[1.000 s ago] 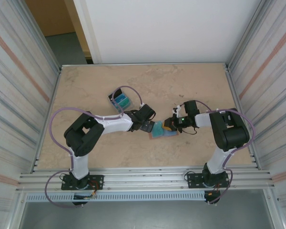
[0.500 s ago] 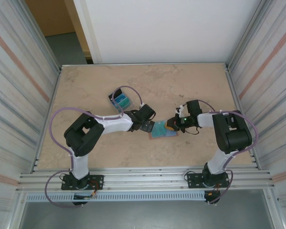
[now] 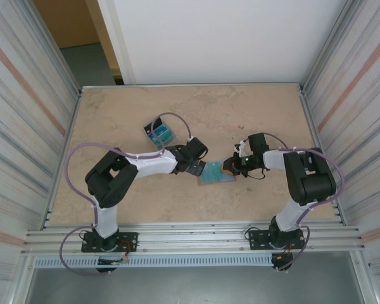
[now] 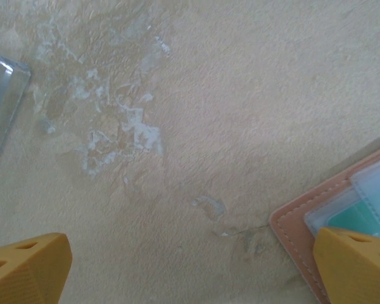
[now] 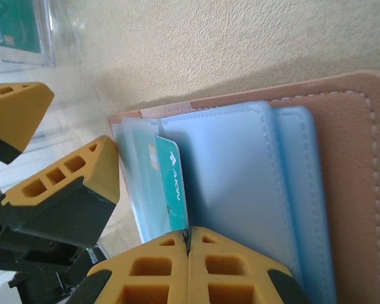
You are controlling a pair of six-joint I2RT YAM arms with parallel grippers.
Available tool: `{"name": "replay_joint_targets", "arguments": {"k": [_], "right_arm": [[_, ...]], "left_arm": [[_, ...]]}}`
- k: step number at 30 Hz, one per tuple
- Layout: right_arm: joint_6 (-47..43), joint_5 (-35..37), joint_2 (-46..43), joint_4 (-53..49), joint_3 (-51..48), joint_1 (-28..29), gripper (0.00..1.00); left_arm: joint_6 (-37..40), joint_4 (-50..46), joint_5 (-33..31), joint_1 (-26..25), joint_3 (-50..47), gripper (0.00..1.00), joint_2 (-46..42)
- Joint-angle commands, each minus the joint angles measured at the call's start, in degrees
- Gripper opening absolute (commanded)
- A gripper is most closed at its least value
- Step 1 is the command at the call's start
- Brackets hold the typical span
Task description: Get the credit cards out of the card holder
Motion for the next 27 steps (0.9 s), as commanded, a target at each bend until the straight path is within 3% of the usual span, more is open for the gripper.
{"name": "replay_joint_targets", "arguments": {"k": [1, 17, 27], "right_arm": [[-1.12, 0.25, -1.94, -1.94, 0.02, -0.46, 0.0], [-0.12, -1.08, -1.28, -0.63, -0.17, -0.46, 0.01], [0.11, -1.83, -1.98, -0.47, -0.46, -1.33, 0.01]], "left_arm": [[2.54, -1.58, -0.87, -1.35, 3.21, 0.99, -1.8], [2.36, -1.28, 3.47, -2.33, 4.3, 0.99, 3.52], [2.44, -2.41, 2.15, -2.41, 3.71, 0.99, 4.61]]}}
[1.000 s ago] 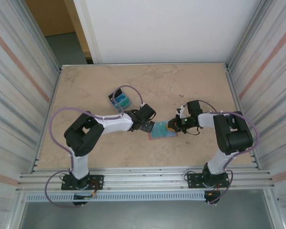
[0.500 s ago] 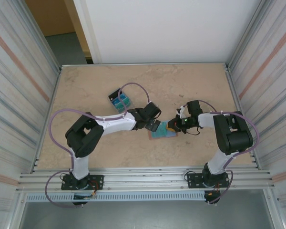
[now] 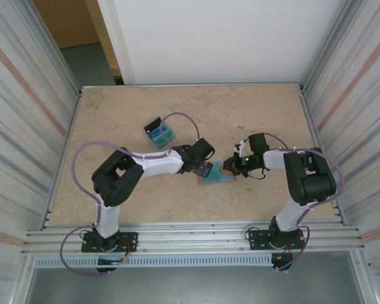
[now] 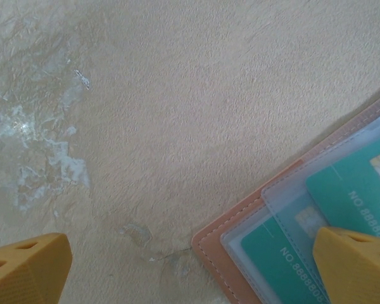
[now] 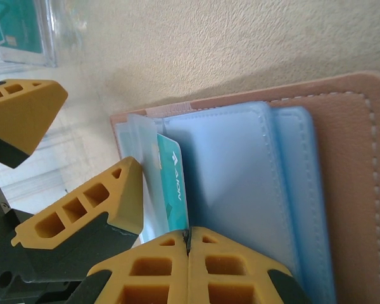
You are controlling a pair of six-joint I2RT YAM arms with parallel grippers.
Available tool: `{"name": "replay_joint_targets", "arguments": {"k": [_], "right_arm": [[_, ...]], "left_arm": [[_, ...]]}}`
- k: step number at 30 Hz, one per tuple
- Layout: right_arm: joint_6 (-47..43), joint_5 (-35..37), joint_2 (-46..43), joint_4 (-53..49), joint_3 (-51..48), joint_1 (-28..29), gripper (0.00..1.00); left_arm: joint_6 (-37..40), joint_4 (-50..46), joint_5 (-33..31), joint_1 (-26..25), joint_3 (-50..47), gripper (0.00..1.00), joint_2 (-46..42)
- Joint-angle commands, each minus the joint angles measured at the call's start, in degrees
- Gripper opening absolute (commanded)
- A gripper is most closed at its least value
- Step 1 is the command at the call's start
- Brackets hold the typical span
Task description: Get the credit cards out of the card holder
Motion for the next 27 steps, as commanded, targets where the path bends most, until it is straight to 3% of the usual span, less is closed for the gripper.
{"name": "replay_joint_targets", "arguments": {"k": [1, 9, 27], "right_arm": [[0.2, -1.72, -2.22, 0.06, -0.62, -1.12, 0.01], [4.73, -6.09, -0.9, 8.1, -2.52, -1.34, 0.08], [6.89, -6.59, 3.71, 13.54, -1.21, 1.43, 0.15]], "left_arm": [[0.98, -2.56, -0.58, -0.57, -0.11, 0.99, 1.44], [0.81, -2.45, -0.33, -0.51, -0.53, 0.99, 1.7], [-0.42, -2.54, 0.03, -0.58, -1.02, 0.99, 1.99]]}}
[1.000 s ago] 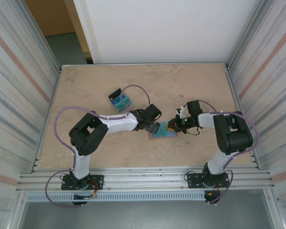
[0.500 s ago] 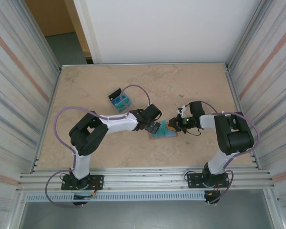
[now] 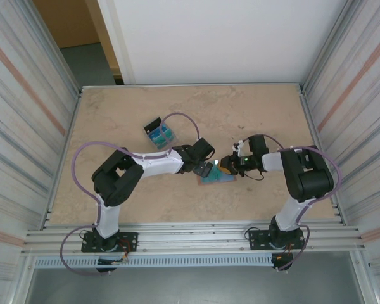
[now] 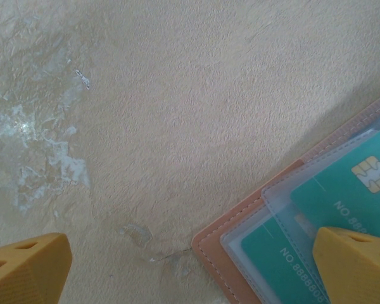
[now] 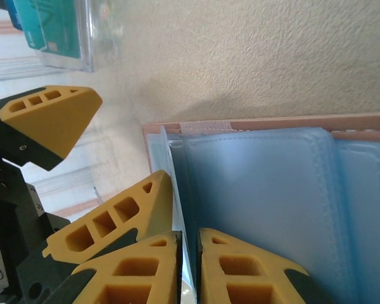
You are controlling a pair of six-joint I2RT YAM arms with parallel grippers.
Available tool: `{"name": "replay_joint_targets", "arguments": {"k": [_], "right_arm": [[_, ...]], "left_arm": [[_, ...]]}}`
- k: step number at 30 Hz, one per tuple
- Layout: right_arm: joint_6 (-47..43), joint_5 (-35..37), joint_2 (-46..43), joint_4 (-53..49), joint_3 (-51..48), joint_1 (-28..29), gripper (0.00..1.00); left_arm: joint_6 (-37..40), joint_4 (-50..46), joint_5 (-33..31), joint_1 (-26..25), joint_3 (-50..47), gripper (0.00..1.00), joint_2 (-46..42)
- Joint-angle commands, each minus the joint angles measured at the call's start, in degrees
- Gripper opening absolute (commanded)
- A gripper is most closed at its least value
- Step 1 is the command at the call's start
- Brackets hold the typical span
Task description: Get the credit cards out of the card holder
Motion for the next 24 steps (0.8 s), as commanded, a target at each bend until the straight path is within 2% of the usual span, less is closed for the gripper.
{"name": "replay_joint_targets", "arguments": {"k": [1, 7, 11, 24], "right_arm": [[0.89, -1.48, 1.07, 1.24, 1.41, 0.62, 0.15], [0.34, -0.37, -0.52, 0.36, 0.9, -0.11, 0.08], [-1.16, 0.21, -2.39, -2.23, 0.5, -1.91, 0.07], [-10.75, 9.2, -13.39, -18.75, 1.51, -5.14, 0.04]], "left_arm": [[-0.41, -2.63, 0.08, -0.54, -1.11, 0.99, 1.84], [-0.64, -2.61, -0.28, -0.46, -1.36, 0.99, 1.54], [-0.77, -2.65, -0.57, -0.42, -1.8, 0.99, 1.29], [-1.23, -3.0, -0.87, 0.02, -2.79, 0.99, -4.5]]}}
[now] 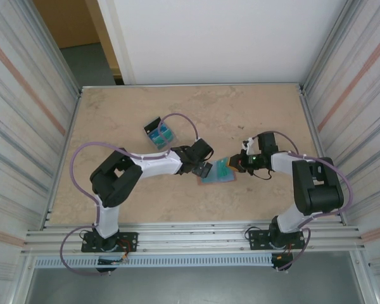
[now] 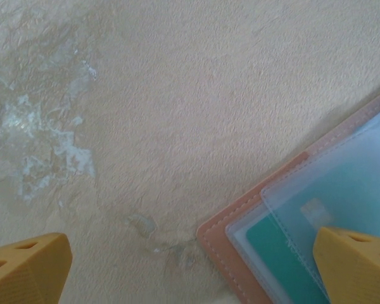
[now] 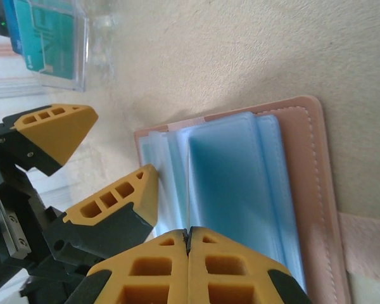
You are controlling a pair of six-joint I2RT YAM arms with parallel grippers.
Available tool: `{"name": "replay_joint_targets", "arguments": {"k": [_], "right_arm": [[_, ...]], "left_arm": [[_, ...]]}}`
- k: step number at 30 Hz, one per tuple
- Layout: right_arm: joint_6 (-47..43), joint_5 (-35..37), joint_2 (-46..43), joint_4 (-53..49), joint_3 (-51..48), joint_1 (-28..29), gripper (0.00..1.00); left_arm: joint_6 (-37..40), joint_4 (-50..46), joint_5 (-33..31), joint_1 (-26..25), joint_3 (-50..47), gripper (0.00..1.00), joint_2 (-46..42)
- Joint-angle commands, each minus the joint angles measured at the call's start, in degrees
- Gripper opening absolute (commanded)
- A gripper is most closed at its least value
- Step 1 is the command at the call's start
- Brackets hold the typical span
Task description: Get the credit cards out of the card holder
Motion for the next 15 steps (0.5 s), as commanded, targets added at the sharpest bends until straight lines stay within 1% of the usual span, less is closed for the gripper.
{"name": "replay_joint_targets", "arguments": {"k": [1, 5, 9, 11, 13, 15], "right_arm": [[-3.75, 3.96, -4.25, -6.21, 1.42, -0.3, 0.04], [-3.88, 5.75, -8.8, -7.39, 1.09, -0.28, 0.03], [-2.44, 6.03, -13.91, -5.68, -0.34, -0.17, 0.02], [-1.22, 5.79, -16.34, -4.08, -1.16, -0.14, 0.02], [0.52, 5.22, -18.63, -1.69, -2.1, 0.17, 0.02], [2.78, 4.39, -20.54, 1.72, -2.98, 0.86, 0.02]], "left_arm": [[-0.69, -3.37, -0.78, 0.0, -1.18, 0.99, -4.05], [-2.08, -2.97, -0.88, 0.0, -2.02, 0.99, -8.22], [-4.31, -1.35, -0.59, 0.01, -3.57, 0.99, -13.01], [-5.48, 0.11, 0.54, 0.26, -4.74, 0.99, -15.46], [-6.85, 2.84, 3.58, 0.89, -6.47, 0.98, -18.07], [-8.6, 7.49, 8.67, 1.95, -9.07, 0.94, -21.08]]}}
